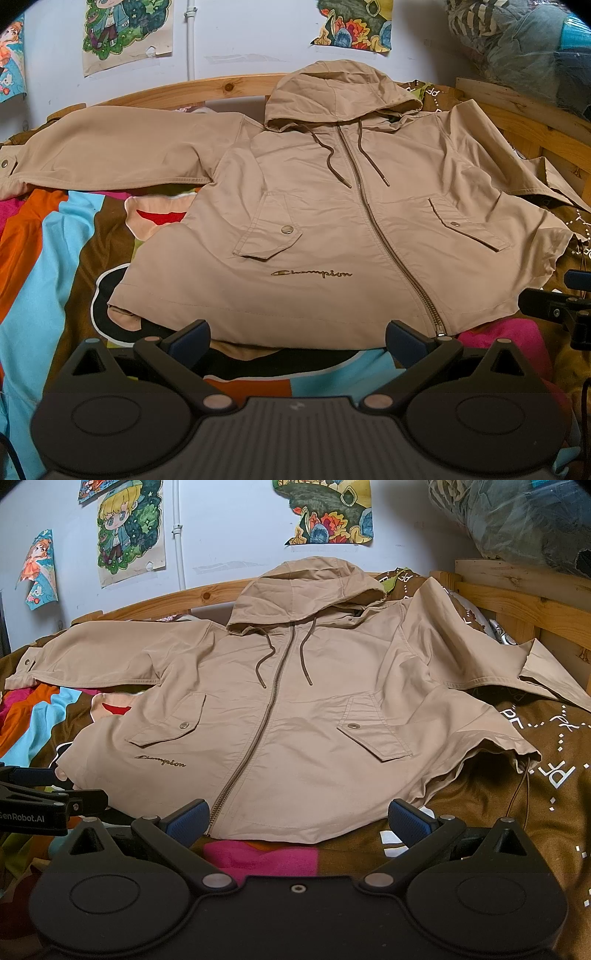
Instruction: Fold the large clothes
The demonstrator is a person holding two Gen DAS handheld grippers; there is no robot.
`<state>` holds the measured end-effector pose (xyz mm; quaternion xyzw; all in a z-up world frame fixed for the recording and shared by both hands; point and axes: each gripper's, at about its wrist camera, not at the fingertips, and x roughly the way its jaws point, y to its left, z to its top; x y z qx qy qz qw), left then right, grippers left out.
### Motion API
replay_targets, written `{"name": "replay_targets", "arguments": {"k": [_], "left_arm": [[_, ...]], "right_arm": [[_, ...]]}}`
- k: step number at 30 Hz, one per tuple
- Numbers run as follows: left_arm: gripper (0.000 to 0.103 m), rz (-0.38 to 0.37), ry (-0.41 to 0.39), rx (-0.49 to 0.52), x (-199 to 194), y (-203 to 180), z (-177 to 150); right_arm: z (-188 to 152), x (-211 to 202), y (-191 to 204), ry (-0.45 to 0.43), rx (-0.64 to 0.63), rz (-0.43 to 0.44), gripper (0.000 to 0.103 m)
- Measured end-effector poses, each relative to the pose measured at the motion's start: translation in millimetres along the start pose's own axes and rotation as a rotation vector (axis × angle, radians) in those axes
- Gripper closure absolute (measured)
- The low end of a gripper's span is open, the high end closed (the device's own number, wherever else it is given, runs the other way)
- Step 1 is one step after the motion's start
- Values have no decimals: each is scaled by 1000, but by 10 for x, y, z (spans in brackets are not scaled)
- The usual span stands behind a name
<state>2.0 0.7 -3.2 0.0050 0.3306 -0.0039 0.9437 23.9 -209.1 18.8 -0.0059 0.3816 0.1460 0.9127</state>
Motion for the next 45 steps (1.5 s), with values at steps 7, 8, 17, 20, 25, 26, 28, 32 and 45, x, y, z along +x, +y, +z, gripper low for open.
{"name": "replay_targets", "arguments": {"k": [7,8,17,20,25,26,28,32,45], "left_arm": [[1,0,0,0,0,0,0],[1,0,0,0,1,0,0],[1,-1,1,1,1,-1,1],[1,0,1,0,1,0,1],[1,0,2,0,0,-1,2],[1,0,2,0,2,0,2],[1,0,2,0,6,1,1],[1,0,3,0,15,-5,-15],[1,-5,122,113,184,-110,184]], "right_arm": [[-1,1,0,1,2,1,1],[-1,1,0,1,2,1,1],[-1,-1,7,2,3,1,1],[-1,-1,7,2,3,1,1],[-1,-1,7,2,3,1,1],[2,0,4,2,3,1,1],[7,3,-3,3,4,1,1],[17,5,-13,1,6,-2,1],[282,-220,-515,-190,192,-162,1]]}}
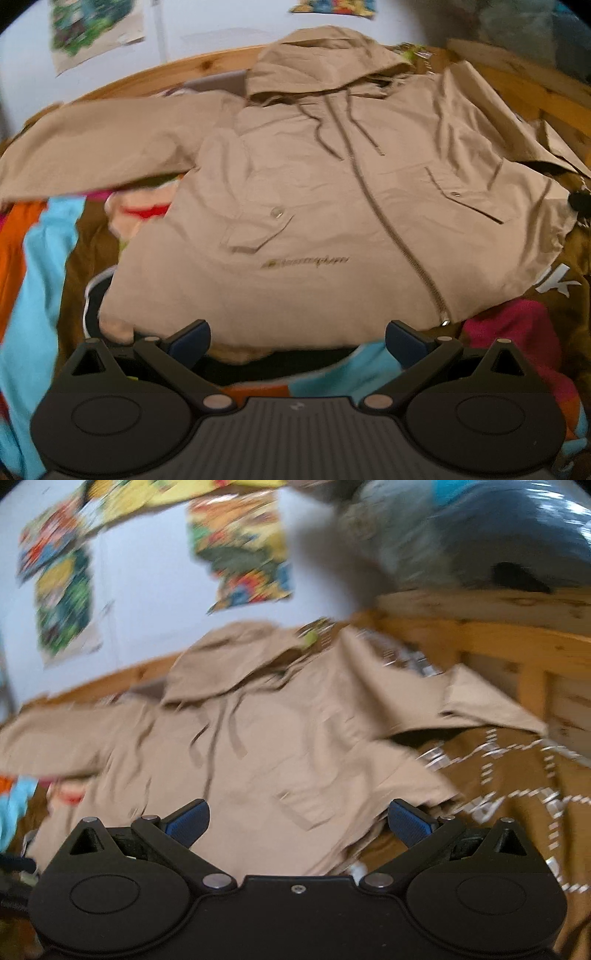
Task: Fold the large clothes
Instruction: 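Grasp the jacket's sleeve cuff with the right tool and lift it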
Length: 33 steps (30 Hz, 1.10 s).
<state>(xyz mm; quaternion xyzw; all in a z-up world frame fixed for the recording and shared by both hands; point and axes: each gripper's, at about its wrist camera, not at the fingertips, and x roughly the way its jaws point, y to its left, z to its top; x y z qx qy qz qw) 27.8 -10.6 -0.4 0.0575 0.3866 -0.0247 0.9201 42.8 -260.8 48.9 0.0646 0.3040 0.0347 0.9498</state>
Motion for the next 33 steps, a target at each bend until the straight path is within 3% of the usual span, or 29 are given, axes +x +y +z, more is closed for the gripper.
{"name": "replay_targets", "arguments": {"k": [4,8,12,18,24,27,29,33], "left_arm": [[1,-7,10,124,-74,-67,371],[1,-26,32,182,-84,-97,749],[1,-48,29,150,79,-125,978],[1,-114,56,66,462,-122,1002],[1,-169,57,48,671,-19,951],[1,-179,51,46,726,22,958],[1,-190,41,40,748,39,975],[1,-245,12,10,740,49,1056]], "right_arm": [[257,27,-315,-29,-28,-110,1],[493,191,-603,-33,-207,-218,1],[689,591,-901,-1,-290,-255,5],[820,1324,-1057,85,-379,-309,18],[854,1823,-1220,211,-335,-325,37],[816,1883,-1287,243,-318,-345,58],[842,1848,-1301,234,-324,-351,83],[1057,1623,-1359,194,-280,-325,98]]}}
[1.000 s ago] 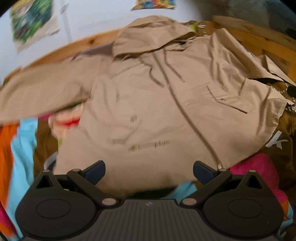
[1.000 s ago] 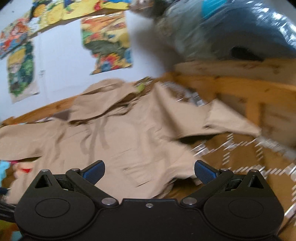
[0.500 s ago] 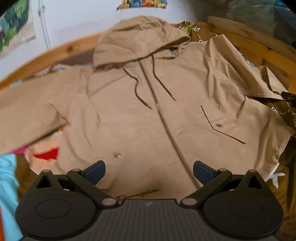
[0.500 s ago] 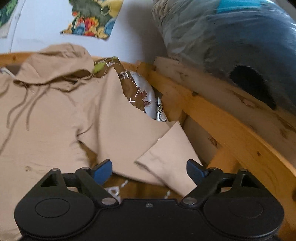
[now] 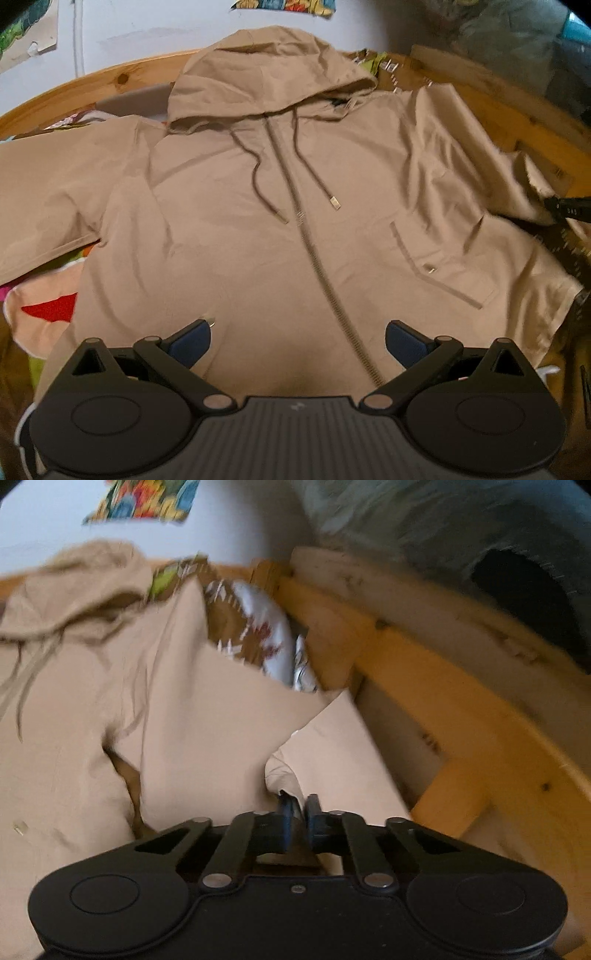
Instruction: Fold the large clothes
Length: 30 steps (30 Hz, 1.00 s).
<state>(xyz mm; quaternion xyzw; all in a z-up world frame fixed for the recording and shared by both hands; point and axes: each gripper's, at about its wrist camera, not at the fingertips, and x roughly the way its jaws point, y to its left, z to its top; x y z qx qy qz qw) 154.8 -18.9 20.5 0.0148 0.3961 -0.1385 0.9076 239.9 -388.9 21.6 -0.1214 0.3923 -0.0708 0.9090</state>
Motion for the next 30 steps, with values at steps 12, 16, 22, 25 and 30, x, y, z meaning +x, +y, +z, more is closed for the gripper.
{"name": "replay_targets", "arguments": {"k": [12,16,22,25,30], "left_arm": [[1,-372,-220,67,-433,-338,320],[1,-478,-317,66,-660,-352,502],[1,-528,-392,52,-822,-165,706],[1,-530,-404,28,-824,-47,711],[1,-577,-385,-30,-822,215,678]], "right_arm": [[1176,-1313,-5,-141,167,594,101],[1484,-1551,568,-188,75,789,101],[1649,-1639,1382,-212,-94,950,101],[1674,-1579,1734,-197,-146,1005,101],[1663,-1457,2032,-188,-190,1035,101]]}}
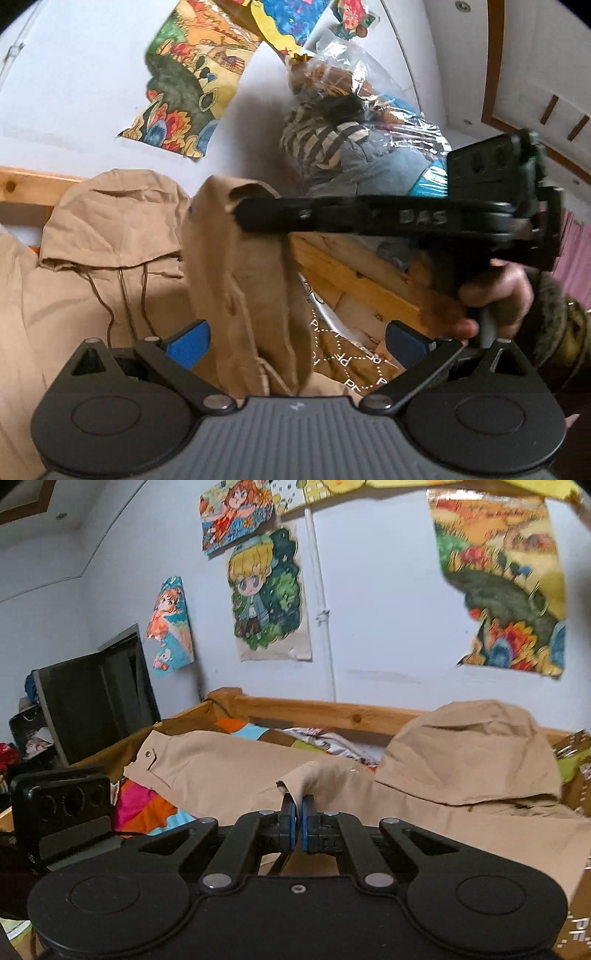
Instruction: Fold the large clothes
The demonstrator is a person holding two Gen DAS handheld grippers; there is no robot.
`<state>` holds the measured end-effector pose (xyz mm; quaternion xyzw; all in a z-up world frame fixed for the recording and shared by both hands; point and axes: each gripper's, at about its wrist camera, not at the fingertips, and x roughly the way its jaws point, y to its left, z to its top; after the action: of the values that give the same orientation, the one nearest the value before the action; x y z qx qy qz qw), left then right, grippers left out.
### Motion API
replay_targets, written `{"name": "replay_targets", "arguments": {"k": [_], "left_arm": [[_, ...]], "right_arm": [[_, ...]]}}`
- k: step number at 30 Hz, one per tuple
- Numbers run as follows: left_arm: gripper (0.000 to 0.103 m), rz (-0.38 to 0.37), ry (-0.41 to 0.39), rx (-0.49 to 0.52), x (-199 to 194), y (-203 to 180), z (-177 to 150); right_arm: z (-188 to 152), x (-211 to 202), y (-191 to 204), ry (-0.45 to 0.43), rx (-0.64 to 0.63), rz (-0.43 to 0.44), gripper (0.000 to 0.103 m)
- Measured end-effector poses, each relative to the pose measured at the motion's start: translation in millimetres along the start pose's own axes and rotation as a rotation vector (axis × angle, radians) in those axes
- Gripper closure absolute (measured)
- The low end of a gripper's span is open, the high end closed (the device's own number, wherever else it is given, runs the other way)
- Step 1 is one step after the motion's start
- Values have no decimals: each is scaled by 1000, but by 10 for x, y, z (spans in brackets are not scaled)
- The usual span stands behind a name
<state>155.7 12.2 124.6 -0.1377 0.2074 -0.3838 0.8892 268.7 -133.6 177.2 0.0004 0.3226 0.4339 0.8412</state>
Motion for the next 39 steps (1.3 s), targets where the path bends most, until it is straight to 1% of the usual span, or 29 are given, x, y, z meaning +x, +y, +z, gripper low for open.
{"name": "replay_targets", "arguments": {"k": [2,4,5,6,7,8,9,10,11,12,13,14,15,17,19,22,24,25,26,27,28,29,30,31,33,35,36,37,39], "left_arm": [[1,42,4,3,-10,51,-22],[2,160,40,20,66,76,-32],[12,227,60,17,117,99,-30],[22,270,81,1,171,142,-31],[50,287,96,-20,212,195,-37],[72,312,116,-50,257,257,-50],[80,345,134,-78,303,325,-60],[91,375,137,-97,326,383,-77],[96,406,132,-107,323,443,-105],[96,430,127,-114,316,514,-129],[99,451,118,-119,288,568,-170],[101,479,109,-122,270,631,-194],[101,516,102,-125,251,707,-232],[103,569,93,-127,200,811,-308],[103,624,112,-135,175,905,-381],[103,641,160,-174,167,1053,-508],[102,616,190,-200,186,1113,-573],[100,596,196,-207,184,1127,-595],[90,570,202,-205,180,1128,-644],[83,548,213,-198,181,1106,-693],[72,536,224,-184,199,1081,-739],[69,525,240,-168,234,1061,-778],[69,517,256,-158,280,1054,-819],[69,515,277,-153,333,1047,-864],[69,540,337,-152,456,1055,-962],[70,583,403,-156,595,1128,-1065],[71,591,401,-146,627,1148,-1099],[71,583,387,-134,633,1149,-1106],[70,579,384,-143,636,1151,-1076]], "right_arm": [[-2,100,-32,11,5,31,101],[-48,183,-18,25,8,48,101],[-51,235,-21,31,9,54,99],[-64,270,-26,32,12,54,98],[-81,284,-49,34,16,54,91],[-93,284,-85,36,22,47,85],[-112,260,-135,30,31,37,83],[-132,214,-194,16,40,26,77],[-156,148,-286,6,49,0,64],[-184,93,-371,2,58,-37,55],[-214,32,-468,-1,64,-82,41],[-261,-38,-598,-3,68,-144,36],[-308,-84,-707,0,63,-204,35],[-426,-147,-962,13,62,-339,26],[-585,-170,-1293,25,111,-478,25],[-877,-104,-1755,66,191,-621,25],[-1083,-37,-1998,97,256,-657,26],[-1180,4,-2094,108,296,-657,30],[-1286,51,-2187,120,338,-649,31],[-1365,87,-2227,131,362,-646,35],[-1442,131,-2264,141,382,-642,44],[-1498,163,-2274,142,387,-652,54],[-1528,198,-2252,144,382,-671,73],[-1535,229,-2234,146,364,-694,84],[-1572,315,-2145,159,265,-762,85],[-1621,372,-2151,187,207,-769,84],[-1641,343,-2169,181,222,-768,81],[-1647,289,-2190,167,253,-771,74],[-1658,133,-2145,148,299,-777,64]]}}
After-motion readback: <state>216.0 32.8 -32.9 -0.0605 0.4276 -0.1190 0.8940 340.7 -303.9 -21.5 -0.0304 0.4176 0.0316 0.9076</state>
